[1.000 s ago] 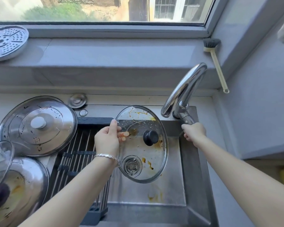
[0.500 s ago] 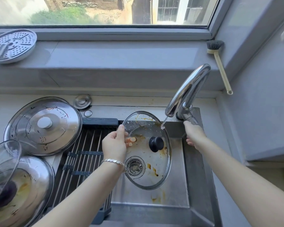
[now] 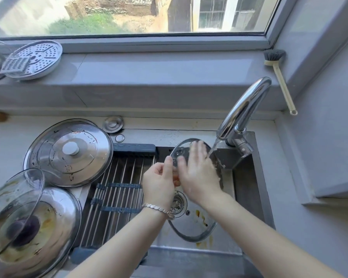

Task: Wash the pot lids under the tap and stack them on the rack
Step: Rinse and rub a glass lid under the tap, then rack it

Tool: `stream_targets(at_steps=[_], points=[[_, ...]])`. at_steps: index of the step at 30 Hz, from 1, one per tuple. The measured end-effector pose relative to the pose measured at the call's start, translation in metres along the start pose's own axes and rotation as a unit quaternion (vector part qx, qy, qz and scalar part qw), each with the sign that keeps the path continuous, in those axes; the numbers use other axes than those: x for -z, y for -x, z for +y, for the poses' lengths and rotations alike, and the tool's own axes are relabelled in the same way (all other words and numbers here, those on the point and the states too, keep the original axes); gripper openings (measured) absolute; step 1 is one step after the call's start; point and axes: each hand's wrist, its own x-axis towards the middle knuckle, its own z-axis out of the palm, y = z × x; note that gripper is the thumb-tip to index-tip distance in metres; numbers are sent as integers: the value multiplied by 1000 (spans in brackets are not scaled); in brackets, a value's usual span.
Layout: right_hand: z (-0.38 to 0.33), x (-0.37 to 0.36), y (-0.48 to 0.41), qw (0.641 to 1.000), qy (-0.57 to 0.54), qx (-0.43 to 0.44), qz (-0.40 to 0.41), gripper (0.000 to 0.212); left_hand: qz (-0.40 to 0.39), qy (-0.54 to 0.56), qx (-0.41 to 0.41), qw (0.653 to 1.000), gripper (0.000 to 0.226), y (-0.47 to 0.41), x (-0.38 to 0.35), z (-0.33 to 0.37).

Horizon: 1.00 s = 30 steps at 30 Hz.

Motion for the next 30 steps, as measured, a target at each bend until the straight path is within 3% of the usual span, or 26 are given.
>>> stream_targets(at_steps=[3, 7, 10, 12, 16, 21, 23, 25, 27, 28, 30], points=[[-2, -5, 19, 993, 45, 109, 4, 81, 14, -22, -12, 1000, 43, -1, 4, -1], [1, 11, -3, 999, 25, -33, -25, 69, -11, 5, 15, 1000, 40, 6, 2, -2], [-13, 1, 16, 993, 62, 97, -36, 68, 11, -7, 14, 1000, 47, 7, 6, -7], [-9, 1, 19, 986, 83, 130, -66, 63, 17, 0, 33, 999, 47, 6, 9, -9], [-16, -2, 13, 995, 56, 63, -45, 60, 22, -1, 43, 999, 50, 3, 10, -10], [-22, -8, 20, 995, 11, 70, -65, 61, 26, 11, 35, 999, 49, 7, 20, -16], [-15, -2, 2, 997, -27, -21, -74, 66, 18, 25, 27, 999, 42, 12, 19, -18], [-7, 9, -16, 981, -89, -167, -52, 73, 10, 8, 4, 1000, 38, 19, 17, -19], [-8, 11, -20, 963, -119, -241, -24, 76, 7, 7, -5, 1000, 39, 23, 15, -19], [-13, 8, -15, 965, -118, -235, -11, 75, 6, 8, 0, 1000, 41, 24, 14, -18], [-29, -5, 2, 986, -92, -136, 5, 70, 17, 20, 20, 999, 46, 23, 11, -16]])
